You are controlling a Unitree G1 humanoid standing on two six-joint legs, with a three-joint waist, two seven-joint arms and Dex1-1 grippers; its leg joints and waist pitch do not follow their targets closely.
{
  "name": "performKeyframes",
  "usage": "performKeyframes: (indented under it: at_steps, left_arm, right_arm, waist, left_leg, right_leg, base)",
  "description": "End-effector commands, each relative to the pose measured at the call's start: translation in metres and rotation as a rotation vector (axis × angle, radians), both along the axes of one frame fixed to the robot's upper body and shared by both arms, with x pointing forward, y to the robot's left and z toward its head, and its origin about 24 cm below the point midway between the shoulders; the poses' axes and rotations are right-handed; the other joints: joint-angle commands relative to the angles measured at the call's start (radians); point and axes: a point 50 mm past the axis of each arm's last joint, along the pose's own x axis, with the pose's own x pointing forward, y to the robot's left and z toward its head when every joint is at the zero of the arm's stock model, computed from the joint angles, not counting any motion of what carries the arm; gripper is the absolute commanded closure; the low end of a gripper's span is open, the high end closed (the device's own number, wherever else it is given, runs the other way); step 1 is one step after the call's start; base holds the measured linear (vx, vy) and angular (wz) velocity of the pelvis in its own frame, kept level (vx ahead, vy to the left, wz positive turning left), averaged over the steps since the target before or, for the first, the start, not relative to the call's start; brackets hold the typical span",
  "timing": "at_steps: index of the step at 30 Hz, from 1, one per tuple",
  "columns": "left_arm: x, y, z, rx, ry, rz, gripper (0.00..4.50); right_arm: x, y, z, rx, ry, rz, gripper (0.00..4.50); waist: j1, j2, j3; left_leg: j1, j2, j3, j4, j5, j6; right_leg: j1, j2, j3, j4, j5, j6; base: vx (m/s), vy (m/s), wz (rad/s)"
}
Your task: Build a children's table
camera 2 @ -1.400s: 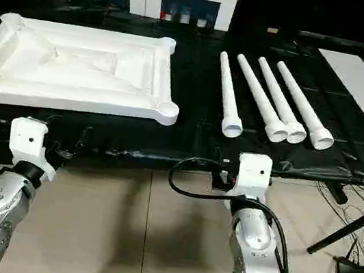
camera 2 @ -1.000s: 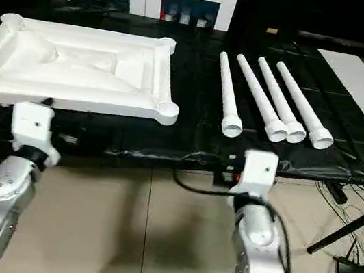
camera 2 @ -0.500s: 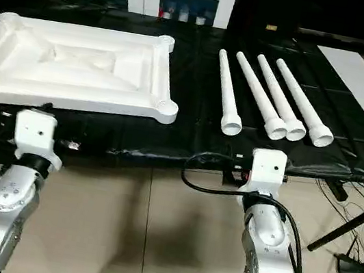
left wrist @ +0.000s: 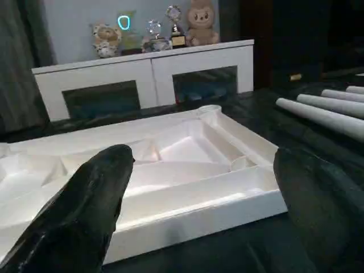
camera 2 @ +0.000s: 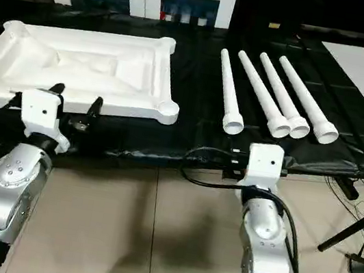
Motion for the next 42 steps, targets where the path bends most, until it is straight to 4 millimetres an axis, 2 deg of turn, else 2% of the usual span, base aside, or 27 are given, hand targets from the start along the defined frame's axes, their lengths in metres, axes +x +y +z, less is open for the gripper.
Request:
performKeyframes:
  at_steps: [1,7,8,13,15,16,18,19,20,21,22,23,24,25,26,27,28,29,30,33,35,36,37,38,40,41,42]
  left_arm:
    - [0.004,-0.001,0.004,0.054,0.001,-0.011,0.08]
    - [0.01,-0.008,0.012,0.08,-0.016,-0.053,0.08]
    - [0.01,-0.008,0.011,0.074,-0.009,-0.052,0.08]
    - [0.009,-0.011,0.006,0.041,0.007,-0.049,0.08]
    - [0.01,-0.011,0.005,0.033,0.013,-0.047,0.08]
    - [0.01,-0.01,0.003,0.033,0.018,-0.039,0.08]
    - [0.01,-0.008,0.001,0.037,0.022,-0.028,0.08]
    - [0.01,-0.006,0.001,0.031,0.021,-0.016,0.08]
    - [0.009,-0.005,0.002,0.026,0.02,-0.008,0.08]
    - [0.009,-0.004,0.003,0.028,0.017,-0.005,0.08]
    - [0.008,-0.004,0.003,0.028,0.013,-0.002,0.08]
    - [0.008,-0.003,0.004,0.028,0.011,-0.001,0.08]
    - [0.008,-0.004,0.004,0.028,0.011,-0.002,0.08]
    - [0.008,-0.004,0.004,0.028,0.01,-0.008,0.08]
    - [0.008,-0.004,0.004,0.028,0.01,-0.008,0.08]
    - [0.008,-0.005,0.004,0.028,0.01,-0.011,0.08]
    - [0.009,-0.005,0.004,0.026,0.011,-0.016,0.08]
    - [0.009,-0.007,0.003,0.027,0.016,-0.026,0.08]
    - [0.009,-0.007,0.002,0.025,0.018,-0.03,0.08]
    - [0.007,-0.01,-0.002,0.025,0.03,-0.039,0.08]
    - [0.006,-0.01,-0.004,0.019,0.036,-0.043,0.08]
    - [0.005,-0.011,-0.004,0.019,0.037,-0.043,0.08]
    - [0.005,-0.011,-0.006,0.023,0.041,-0.046,0.08]
    - [0.004,-0.011,-0.007,0.022,0.046,-0.051,0.08]
    - [0.003,-0.013,-0.009,0.02,0.051,-0.058,0.08]
    - [0.003,-0.013,-0.01,0.018,0.053,-0.062,0.08]
    - [0.003,-0.014,-0.01,0.02,0.053,-0.065,0.08]
  right_arm:
    - [0.005,-0.003,0.011,-0.003,-0.046,0.003,0.03]
    - [0.007,-0.01,0.011,-0.027,-0.044,0.008,0.03]
    - [0.007,-0.011,0.011,-0.029,-0.044,0.005,0.03]
    - [0.006,-0.012,0.013,-0.029,-0.05,0.001,0.03]
    - [0.007,-0.013,0.015,-0.029,-0.052,0.0,0.03]
    - [0.007,-0.013,0.015,-0.033,-0.052,0.002,0.03]
    - [0.007,-0.012,0.015,-0.036,-0.052,0.005,0.03]
    - [0.007,-0.011,0.016,-0.037,-0.054,0.01,0.03]
    - [0.007,-0.011,0.016,-0.038,-0.056,0.014,0.03]
    - [0.008,-0.011,0.017,-0.036,-0.056,0.016,0.03]
    - [0.009,-0.011,0.016,-0.036,-0.053,0.016,0.03]
    - [0.01,-0.01,0.015,-0.032,-0.049,0.019,0.03]
    - [0.011,-0.009,0.015,-0.03,-0.05,0.023,0.03]
    - [0.012,-0.009,0.017,-0.021,-0.057,0.022,0.03]
    - [0.012,-0.009,0.017,-0.021,-0.057,0.022,0.03]
    - [0.013,-0.009,0.017,-0.011,-0.059,0.018,0.03]
    - [0.013,-0.01,0.017,-0.002,-0.056,0.011,0.03]
    - [0.014,-0.012,0.016,0.004,-0.045,-0.001,0.03]
    - [0.014,-0.013,0.016,0.005,-0.044,-0.004,0.03]
    - [0.013,-0.015,0.015,0.003,-0.047,-0.016,0.03]
    - [0.012,-0.016,0.011,0.004,-0.024,-0.036,0.03]
    - [0.012,-0.016,0.011,0.01,-0.022,-0.038,0.03]
    - [0.01,-0.016,0.011,0.02,-0.022,-0.04,0.03]
    - [0.009,-0.016,0.01,0.034,-0.024,-0.042,0.03]
    - [0.008,-0.017,0.01,0.043,-0.025,-0.044,0.03]
    - [0.007,-0.018,0.01,0.041,-0.025,-0.044,0.03]
    - [0.007,-0.019,0.009,0.035,-0.023,-0.044,0.03]
  waist:
    - [-0.002,-0.002,-0.052]
    - [-0.005,0.0,-0.048]
    - [0.007,0.003,-0.048]
    - [-0.023,0.018,-0.08]
    - [-0.043,0.033,-0.082]
    - [-0.062,0.034,-0.082]
    - [-0.081,0.025,-0.086]
    - [-0.071,0.016,-0.073]
    - [-0.058,-0.041,-0.059]
    - [0.014,-0.077,-0.03]
    - [0.005,-0.077,-0.029]
    - [0.016,-0.075,-0.037]
    - [0.016,-0.069,-0.038]
    - [0.011,-0.018,-0.047]
    - [0.011,-0.018,-0.047]
    - [0.005,0.041,-0.067]
    - [-0.026,0.047,-0.058]
    - [-0.058,0.052,-0.089]
    - [-0.054,0.051,-0.095]
    - [-0.043,0.005,-0.068]
    - [-0.026,-0.07,-0.056]
    - [0.0,-0.088,-0.052]
    - [0.01,-0.066,-0.069]
    - [0.03,-0.054,-0.055]
    - [0.029,-0.027,-0.037]
    - [0.004,-0.006,-0.03]
    - [-0.028,-0.004,-0.008]
  left_leg:
    - [0.05,0.014,0.011,-0.096,-0.461,0.008]
    - [0.086,0.005,0.024,-0.115,-0.493,0.059]
    - [0.029,-0.012,0.016,-0.116,-0.387,0.13]
    - [0.025,-0.043,-0.024,-0.059,0.037,0.435]
    - [0.09,-0.047,-0.098,-0.039,0.263,0.609]
    - [0.179,-0.018,-0.177,-0.033,0.273,0.702]
    - [0.214,0.041,-0.265,-0.044,0.307,0.771]
    - [0.191,0.047,-0.288,-0.055,0.297,0.737]
    - [0.098,-0.032,-0.248,-0.045,0.136,0.531]
    - [-0.035,-0.13,-0.102,0.102,-0.128,0.369]
    - [-0.047,-0.098,-0.092,0.14,-0.153,0.314]
    - [-0.056,-0.09,-0.071,0.142,-0.086,0.202]
    - [-0.038,-0.078,-0.05,0.108,-0.06,0.16]
    - [0.002,-0.042,-0.039,0.035,-0.029,0.139]
    - [0.002,-0.042,-0.039,0.035,-0.029,0.139]
    - [0.061,0.028,-0.054,-0.051,0.033,0.152]
    - [0.109,0.075,-0.113,-0.076,-0.035,0.247]
    - [0.21,0.139,-0.189,-0.071,-0.098,0.405]
    - [0.214,0.138,-0.196,-0.057,-0.045,0.455]
    - [0.134,0.088,-0.098,-0.075,0.063,0.5]
    - [0.054,-0.036,-0.015,-0.033,-0.209,0.359]
    - [0.033,-0.082,0.007,0.047,-0.258,0.299]
    - [0.041,-0.07,-0.011,0.094,-0.199,0.175]
    - [0.028,-0.069,-0.022,0.099,-0.168,0.091]
    - [0.064,-0.041,-0.025,0.026,-0.182,-0.008]
    - [0.152,0.02,-0.024,-0.059,-0.272,-0.048]
    - [0.181,0.085,-0.051,-0.112,-0.422,-0.055]
  right_leg:
    - [0.033,0.001,-0.013,-0.093,-0.284,-0.168]
    - [0.068,0.002,-0.02,-0.131,-0.405,-0.188]
    - [0.109,-0.016,-0.042,-0.142,-0.392,-0.165]
    - [0.158,0.0,-0.124,-0.127,-0.077,-0.216]
    - [0.123,0.054,-0.158,-0.072,-0.066,-0.175]
    - [0.031,0.064,-0.149,-0.005,-0.162,-0.136]
    - [-0.031,0.039,-0.109,0.067,-0.249,-0.065]
    - [-0.048,0.007,-0.059,0.083,-0.228,-0.024]
    - [0.027,-0.046,0.032,-0.018,-0.1,-0.001]
    - [0.144,-0.146,0.096,-0.143,-0.109,0.131]
    - [0.159,-0.192,0.084,-0.148,-0.173,0.173]
    - [0.157,-0.152,0.001,-0.128,-0.161,0.219]
    - [0.162,-0.132,-0.02,-0.139,-0.185,0.135]
    - [0.168,-0.09,-0.018,-0.142,-0.258,-0.041]
    - [0.168,-0.09,-0.018,-0.142,-0.258,-0.041]
    - [0.169,-0.019,-0.082,-0.101,-0.162,-0.15]
    - [0.102,0.022,-0.103,-0.027,-0.13,-0.139]
    - [-0.011,0.028,-0.091,0.085,-0.182,-0.115]
    - [-0.034,0.022,-0.082,0.11,-0.174,-0.088]
    - [-0.074,0.001,-0.048,0.107,0.032,0.007]
    - [0.011,-0.057,0.026,-0.059,0.025,-0.038]
    - [0.045,-0.103,0.076,-0.115,-0.235,-0.025]
    - [0.082,-0.13,0.151,-0.125,-0.465,-0.172]
    - [0.098,-0.091,0.18,-0.123,-0.501,-0.289]
    - [0.067,0.013,0.163,-0.107,-0.388,-0.314]
    - [-0.025,0.093,0.092,-0.061,-0.304,-0.222]
    - [-0.078,0.09,0.046,0.005,-0.328,-0.184]
  base:
    - [0.0,0.0,0.0]
    - [0.021,0.002,0.01]
    - [0.073,0.011,0.07]
    - [0.117,0.027,0.41]
    - [0.139,0.02,0.49]
    - [0.116,-0.029,0.46]
    - [0.085,-0.082,0.43]
    - [0.021,-0.187,0.33]
    - [0.021,-0.187,0.33]
    - [0.04,-0.12,0.66]
    - [0.057,-0.074,0.52]
    - [0.057,-0.074,0.52]
    - [0.054,-0.063,0.26]
    - [0.067,-0.013,0.37]
    - [0.067,-0.013,0.37]
    - [0.133,0.059,0.17]
    - [0.163,0.075,0.05]
    - [0.163,0.075,0.05]
    - [0.132,0.055,0.07]
    - [0.078,0.032,0.05]
    - [0.075,-0.038,0.05]
    - [0.049,-0.082,0.07]
    - [0.0,0.0,0.0]
    - [0.062,-0.071,-0.09]
    - [0.06,-0.012,-0.46]
    - [0.028,0.034,-0.45]
    - [0.015,0.06,-0.48]
